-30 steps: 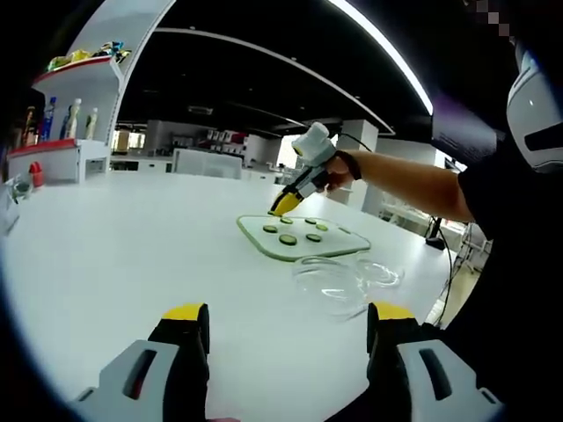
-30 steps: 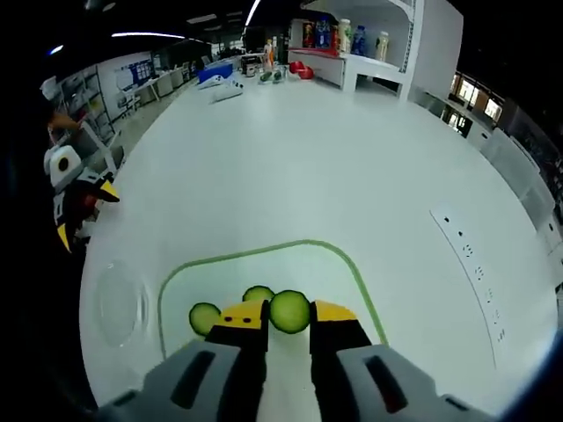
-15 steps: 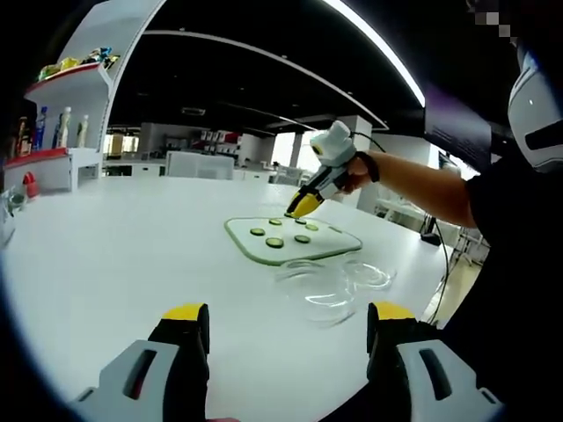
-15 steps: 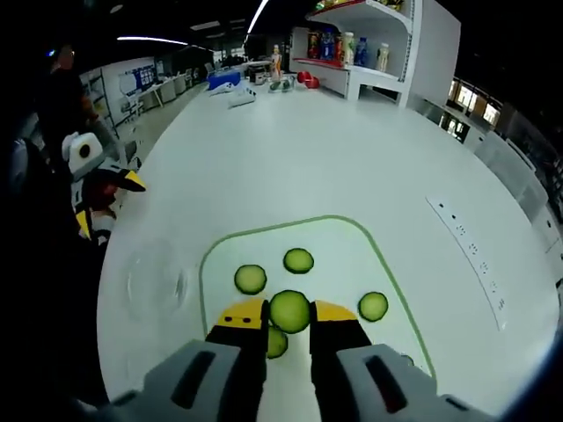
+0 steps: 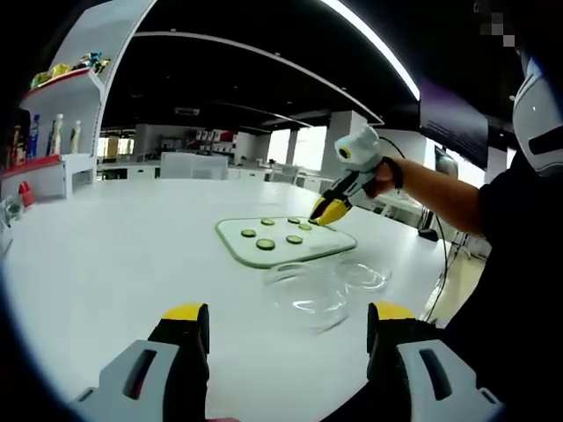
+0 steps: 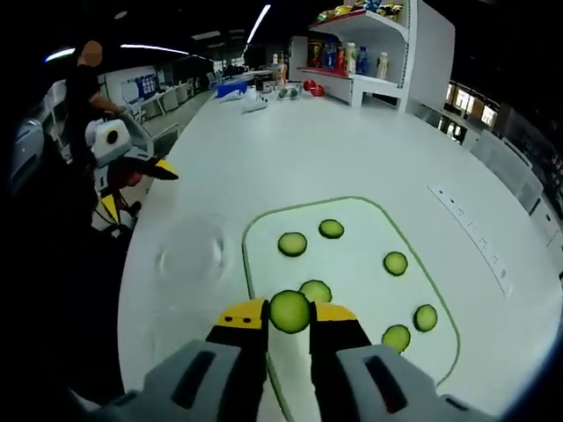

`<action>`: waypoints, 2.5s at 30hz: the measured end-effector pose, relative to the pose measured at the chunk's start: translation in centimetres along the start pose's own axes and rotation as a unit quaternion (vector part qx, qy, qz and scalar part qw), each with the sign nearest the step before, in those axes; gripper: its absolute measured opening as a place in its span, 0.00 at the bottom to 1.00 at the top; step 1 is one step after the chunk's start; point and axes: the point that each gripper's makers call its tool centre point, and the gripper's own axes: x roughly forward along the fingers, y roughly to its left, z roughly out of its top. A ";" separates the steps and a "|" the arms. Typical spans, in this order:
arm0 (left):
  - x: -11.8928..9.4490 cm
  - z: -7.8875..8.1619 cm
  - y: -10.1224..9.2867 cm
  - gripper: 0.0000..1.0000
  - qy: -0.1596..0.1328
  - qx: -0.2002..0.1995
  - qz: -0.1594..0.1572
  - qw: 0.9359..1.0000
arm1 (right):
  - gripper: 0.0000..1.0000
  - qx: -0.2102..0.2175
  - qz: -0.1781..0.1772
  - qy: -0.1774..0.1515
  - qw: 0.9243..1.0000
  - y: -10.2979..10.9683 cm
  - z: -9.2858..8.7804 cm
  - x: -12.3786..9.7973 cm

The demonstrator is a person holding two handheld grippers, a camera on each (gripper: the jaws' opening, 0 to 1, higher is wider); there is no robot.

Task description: Open the petri dish lid, add cucumber slices into the petri dish, and close the lid

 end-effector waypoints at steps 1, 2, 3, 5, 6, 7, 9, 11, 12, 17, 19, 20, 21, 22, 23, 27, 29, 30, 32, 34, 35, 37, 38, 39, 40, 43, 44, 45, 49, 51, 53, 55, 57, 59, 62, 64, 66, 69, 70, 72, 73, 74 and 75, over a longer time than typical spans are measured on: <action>0.1 0.0 -0.1 0.73 0.000 0.001 -0.001 1.000 | 0.18 0.000 0.001 0.000 1.000 0.4 -0.2 -0.2; 0.1 0.1 -0.2 0.73 0.001 0.002 -0.001 1.000 | 0.18 -0.001 0.001 -0.001 1.000 0.9 -0.4 -0.3; 0.1 0.1 -0.2 0.73 0.001 0.002 -0.001 1.000 | 0.18 -0.003 0.001 -0.001 1.000 1.3 -0.6 -0.5; 0.3 0.2 -0.3 0.73 0.002 0.004 -0.002 1.000 | 0.18 -0.003 0.001 -0.004 1.000 2.1 -0.8 -0.9; 0.3 0.2 -0.3 0.73 0.002 0.004 -0.002 1.000 | 0.18 -0.003 0.001 -0.005 1.000 2.3 -0.9 -1.0; 0.3 0.2 -0.3 0.73 0.003 0.005 -0.002 1.000 | 0.18 -0.003 0.001 -0.006 1.000 2.7 -1.1 -1.2; 0.4 0.3 -0.4 0.73 0.003 0.005 -0.003 1.000 | 0.18 -0.004 0.001 -0.009 1.000 3.3 -1.3 -1.4; 0.4 0.3 -0.4 0.73 0.004 0.006 -0.003 1.000 | 0.18 -0.006 0.002 -0.012 1.000 4.3 -1.5 -1.6; 0.4 0.3 -0.4 0.73 0.004 0.006 -0.003 1.000 | 0.18 -0.008 0.003 -0.013 1.000 4.5 -1.6 -1.6; 0.5 0.2 -0.4 0.73 0.007 0.006 -0.003 1.000 | 0.18 -0.013 0.012 -0.019 1.000 6.7 -2.1 -1.9; 0.5 0.2 -0.4 0.73 0.007 0.006 -0.004 1.000 | 0.18 -0.017 0.015 -0.020 1.000 7.5 -2.5 -1.9; 0.6 0.2 -0.4 0.73 0.008 0.006 -0.005 1.000 | 0.18 -0.022 0.017 -0.017 0.999 8.0 -2.8 -1.9; 0.6 0.2 -0.4 0.73 0.009 0.006 -0.005 1.000 | 0.18 -0.023 0.019 -0.015 0.999 8.2 -3.0 -1.9; 0.6 0.1 -0.4 0.73 0.010 0.007 -0.005 1.000 | 0.18 -0.024 0.020 -0.014 0.999 8.5 -3.2 -2.0; 0.7 0.1 -0.4 0.73 0.011 0.007 -0.005 1.000 | 0.18 -0.024 0.021 -0.012 0.999 8.8 -3.5 -2.0; 0.8 0.1 -0.6 0.73 0.012 0.008 -0.009 1.000 | 0.18 -0.018 0.024 -0.012 0.999 9.3 -4.2 -1.9; 0.9 0.1 -0.7 0.73 0.013 0.008 -0.010 1.000 | 0.18 -0.014 0.026 -0.012 0.999 9.6 -4.5 -1.6; 0.9 0.1 -0.7 0.73 0.013 0.008 -0.010 1.000 | 0.18 -0.013 0.027 -0.011 0.999 9.7 -4.7 -1.4; 1.0 0.0 -0.7 0.72 0.014 0.008 -0.010 1.000 | 0.19 -0.011 0.027 -0.010 1.000 9.9 -5.0 -1.1; 1.0 0.0 -0.6 0.72 0.015 0.008 -0.010 1.000 | 0.19 -0.012 0.027 -0.009 1.000 10.0 -5.1 -0.9; 1.0 -0.1 -0.6 0.72 0.016 0.008 -0.010 1.000 | 0.19 -0.012 0.027 -0.009 1.000 10.0 -5.1 -0.9; 1.0 -0.1 -0.5 0.72 0.016 0.008 -0.010 1.000 | 0.19 -0.013 0.025 -0.010 1.000 10.0 -5.1 -0.9; 1.0 0.0 -0.5 0.72 0.016 0.008 -0.010 1.000 | 0.19 -0.013 0.025 -0.011 1.000 9.9 -5.0 -0.9; 1.0 0.0 -0.5 0.72 0.016 0.009 -0.010 1.000 | 0.19 -0.012 0.025 -0.012 1.000 9.9 -4.9 -0.9; 1.0 0.0 -0.4 0.72 0.016 0.009 -0.010 1.000 | 0.19 -0.012 0.024 -0.012 1.000 9.9 -4.9 -0.9; 1.1 0.1 -0.4 0.72 0.015 0.009 -0.010 1.000 | 0.20 -0.014 0.025 -0.005 1.000 9.9 -5.2 -0.8; 1.1 0.1 -0.4 0.72 0.015 0.009 -0.010 1.000 | 0.20 -0.016 0.027 0.000 1.000 10.0 -5.5 -0.6; 1.1 0.0 -0.4 0.72 0.016 0.009 -0.010 1.000 | 0.21 -0.017 0.030 0.004 0.999 10.2 -5.7 -0.6; 1.2 -0.1 -0.4 0.72 0.016 0.008 -0.010 1.000 | 0.29 -0.018 0.032 -0.004 0.999 10.4 -5.4 -1.0; 1.2 -0.2 -0.4 0.72 0.017 0.008 -0.011 1.000 | 0.29 -0.019 0.031 -0.010 0.999 10.4 -5.1 -1.4; 1.2 -0.3 -0.3 0.72 0.019 0.008 -0.012 1.000 | 0.29 -0.021 0.029 -0.015 0.999 10.4 -4.9 -1.6; 1.3 -0.4 -0.3 0.72 0.020 0.008 -0.013 1.000 | 0.30 -0.024 0.024 -0.022 0.999 10.2 -4.6 -1.9; 1.4 -0.4 -0.3 0.72 0.019 0.008 -0.013 1.000 | 0.30 -0.026 0.022 -0.027 0.999 10.2 -4.5 -2.0; 1.4 -0.3 -0.2 0.72 0.018 0.009 -0.015 1.000 | 0.31 -0.028 0.022 -0.028 0.999 10.3 -4.5 -2.0; 1.4 -0.3 -0.1 0.72 0.018 0.011 -0.017 1.000 | 0.33 -0.033 0.024 -0.034 0.999 10.4 -4.2 -2.0; 1.4 -0.2 0.0 0.72 0.019 0.015 -0.018 1.000 | 0.34 -0.035 0.025 -0.040 0.998 10.4 -3.9 -1.9; 1.3 0.0 -0.1 0.72 0.016 0.021 -0.028 0.999 | 0.35 -0.037 0.024 -0.049 0.998 10.3 -3.6 -1.8; 1.2 0.1 -0.5 0.72 0.017 0.038 -0.046 0.998 | 0.38 -0.038 0.022 -0.064 0.997 10.2 -3.1 -1.6; 1.3 0.0 -0.7 0.72 0.018 0.043 -0.058 0.997 | 0.40 -0.042 0.023 -0.070 0.996 10.3 -2.9 -1.5; 1.3 -0.1 -0.7 0.72 0.019 0.044 -0.067 0.997 | 0.42 -0.042 0.026 -0.082 0.995 10.4 -2.4 -1.3; 1.5 0.0 -1.0 0.72 0.016 0.055 -0.080 0.995 | 0.43 -0.042 0.026 -0.087 0.995 10.5 -2.2 -1.3; 1.5 -0.1 -1.2 0.72 0.015 0.063 -0.092 0.994 | 0.44 -0.042 0.026 -0.091 0.995 10.5 -2.1 -1.2; 1.6 -0.3 -1.2 0.72 0.018 0.062 -0.097 0.993 | 0.46 -0.043 0.026 -0.095 0.994 10.5 -2.0 -1.1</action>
